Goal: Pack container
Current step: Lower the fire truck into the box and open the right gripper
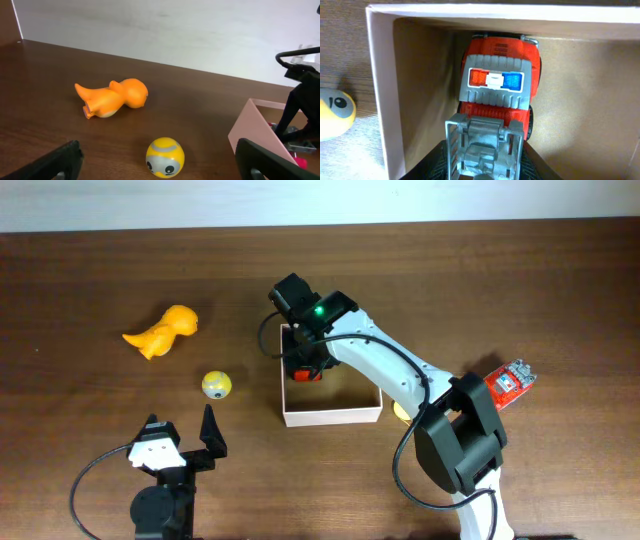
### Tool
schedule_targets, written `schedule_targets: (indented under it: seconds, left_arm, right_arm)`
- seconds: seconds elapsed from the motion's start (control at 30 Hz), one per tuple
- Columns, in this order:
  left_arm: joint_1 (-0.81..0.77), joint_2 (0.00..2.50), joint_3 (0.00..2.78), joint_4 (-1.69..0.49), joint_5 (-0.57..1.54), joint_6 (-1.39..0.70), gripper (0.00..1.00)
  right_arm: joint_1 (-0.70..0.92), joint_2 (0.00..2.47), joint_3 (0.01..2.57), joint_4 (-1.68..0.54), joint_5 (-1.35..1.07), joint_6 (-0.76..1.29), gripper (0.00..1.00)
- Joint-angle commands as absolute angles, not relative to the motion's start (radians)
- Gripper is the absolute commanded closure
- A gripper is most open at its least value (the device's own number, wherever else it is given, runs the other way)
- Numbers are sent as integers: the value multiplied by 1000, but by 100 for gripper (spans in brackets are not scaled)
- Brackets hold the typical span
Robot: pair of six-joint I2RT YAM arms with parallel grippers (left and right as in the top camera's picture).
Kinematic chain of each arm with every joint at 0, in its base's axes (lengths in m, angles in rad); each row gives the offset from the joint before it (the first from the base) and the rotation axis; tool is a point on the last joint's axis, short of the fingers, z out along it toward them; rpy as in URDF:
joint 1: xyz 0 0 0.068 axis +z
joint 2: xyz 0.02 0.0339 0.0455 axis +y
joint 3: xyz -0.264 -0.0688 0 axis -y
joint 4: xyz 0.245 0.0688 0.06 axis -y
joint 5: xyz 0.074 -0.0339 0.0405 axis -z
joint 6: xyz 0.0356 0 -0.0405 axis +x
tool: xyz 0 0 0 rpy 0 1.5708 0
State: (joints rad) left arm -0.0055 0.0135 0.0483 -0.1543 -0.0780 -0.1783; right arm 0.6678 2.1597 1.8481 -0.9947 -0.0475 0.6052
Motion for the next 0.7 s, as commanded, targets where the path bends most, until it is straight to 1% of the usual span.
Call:
schedule_targets:
  seconds: [0.0, 0.67]
  left_arm:
    - [-1, 5, 43, -152, -74, -162, 1]
    - [-1, 5, 43, -152, -74, -162, 1]
  right_arm:
    - [674, 2167, 1842, -981, -91, 576, 62]
    - [699, 2167, 1842, -947, -112, 515, 62]
